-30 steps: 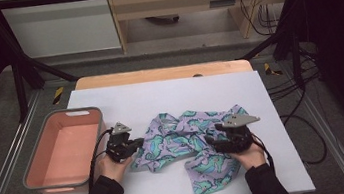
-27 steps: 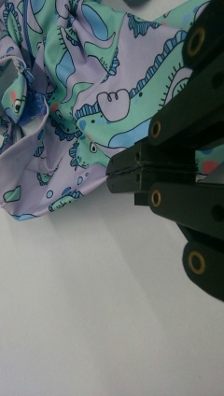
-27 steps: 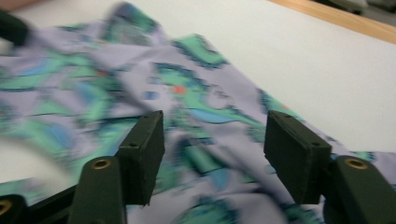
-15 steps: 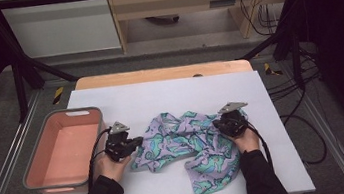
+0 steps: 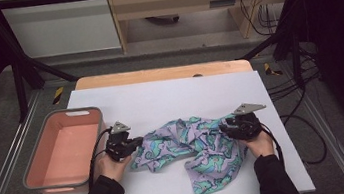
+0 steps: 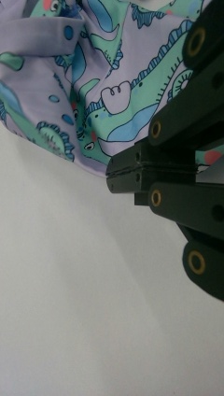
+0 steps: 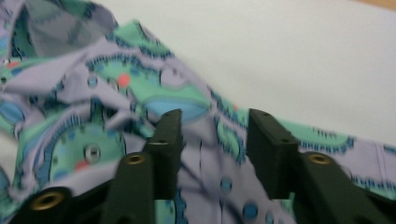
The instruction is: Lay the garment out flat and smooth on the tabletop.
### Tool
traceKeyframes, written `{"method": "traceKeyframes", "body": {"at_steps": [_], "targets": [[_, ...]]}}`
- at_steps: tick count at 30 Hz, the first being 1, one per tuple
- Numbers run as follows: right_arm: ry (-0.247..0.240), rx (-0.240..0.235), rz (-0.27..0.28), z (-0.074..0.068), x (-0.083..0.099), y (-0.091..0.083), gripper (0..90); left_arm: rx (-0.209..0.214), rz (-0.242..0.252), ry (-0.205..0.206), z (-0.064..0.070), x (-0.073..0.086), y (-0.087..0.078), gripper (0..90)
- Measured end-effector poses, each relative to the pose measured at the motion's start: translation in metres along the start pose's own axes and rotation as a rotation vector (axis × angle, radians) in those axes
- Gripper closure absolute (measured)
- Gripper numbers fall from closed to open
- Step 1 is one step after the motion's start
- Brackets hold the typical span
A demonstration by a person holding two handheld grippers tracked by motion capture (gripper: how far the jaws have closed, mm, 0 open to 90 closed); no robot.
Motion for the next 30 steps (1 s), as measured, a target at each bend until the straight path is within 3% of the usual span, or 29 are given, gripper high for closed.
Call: {"method": "traceKeyframes", "body": {"at_steps": [2,4,6,8,10,13,15,17,18,20,21,22,24,27,30], "targets": [[0.007,-0.008,0.028,-0.002,-0.008,0.005,42.9,0.003,0.003,0.0,0.0,0.0,0.0,89.2],[0.01,-0.027,0.018,-0.006,-0.012,0.014,46.5,0.005,0.007,-0.001,0.001,-0.001,-0.002,89.2],[0.002,-0.063,-0.015,-0.013,-0.01,0.022,65.1,0.008,0.009,0.002,0.001,-0.003,-0.003,89.3],[-0.032,-0.057,-0.045,-0.017,-0.006,0.027,84.4,0.009,0.011,0.004,0.002,-0.007,-0.005,89.4],[-0.039,-0.047,-0.049,-0.016,-0.007,0.028,88.5,0.002,0.041,0.001,0.001,-0.016,-0.012,89.6],[-0.023,0.022,0.001,-0.005,-0.024,0.025,89.2,-0.067,0.074,0.016,0.002,-0.038,-0.026,89.7],[0.019,0.076,0.063,0.006,-0.045,0.022,89.3,-0.1,0.106,0.01,0.001,-0.06,-0.038,89.7],[0.037,0.135,0.117,0.015,-0.07,0.021,89.2,-0.156,0.138,0.008,-0.007,-0.088,-0.053,89.7],[0.045,0.159,0.139,0.018,-0.083,0.021,89.0,-0.16,0.158,-0.005,-0.014,-0.101,-0.059,89.7],[0.074,0.201,0.184,0.023,-0.105,0.026,84.7,-0.142,0.193,-0.061,-0.028,-0.121,-0.063,88.9],[0.091,0.213,0.177,0.024,-0.111,0.029,72.6,-0.151,0.207,-0.076,-0.034,-0.125,-0.063,86.7],[0.104,0.232,0.176,0.024,-0.114,0.033,62.7,-0.159,0.22,-0.087,-0.037,-0.126,-0.062,78.0],[0.124,0.192,0.166,0.019,-0.112,0.036,57.7,-0.156,0.2,-0.078,-0.038,-0.119,-0.058,65.2],[0.092,0.158,0.147,0.01,-0.098,0.034,45.8,-0.176,0.181,-0.033,-0.033,-0.102,-0.052,49.0],[0.096,0.11,0.146,0.002,-0.083,0.027,35.6,-0.123,0.157,-0.03,-0.026,-0.084,-0.044,35.8]]}}
Point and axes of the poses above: each handheld gripper's, and its own axes: y roughly forward along the jaws, x roughly out of its underside, z roughly to its right, the point moved 7 cm from there along y, roughly forward along the jaws, and after that the axes turned 14 degrees about x, right-handed, at the moved point
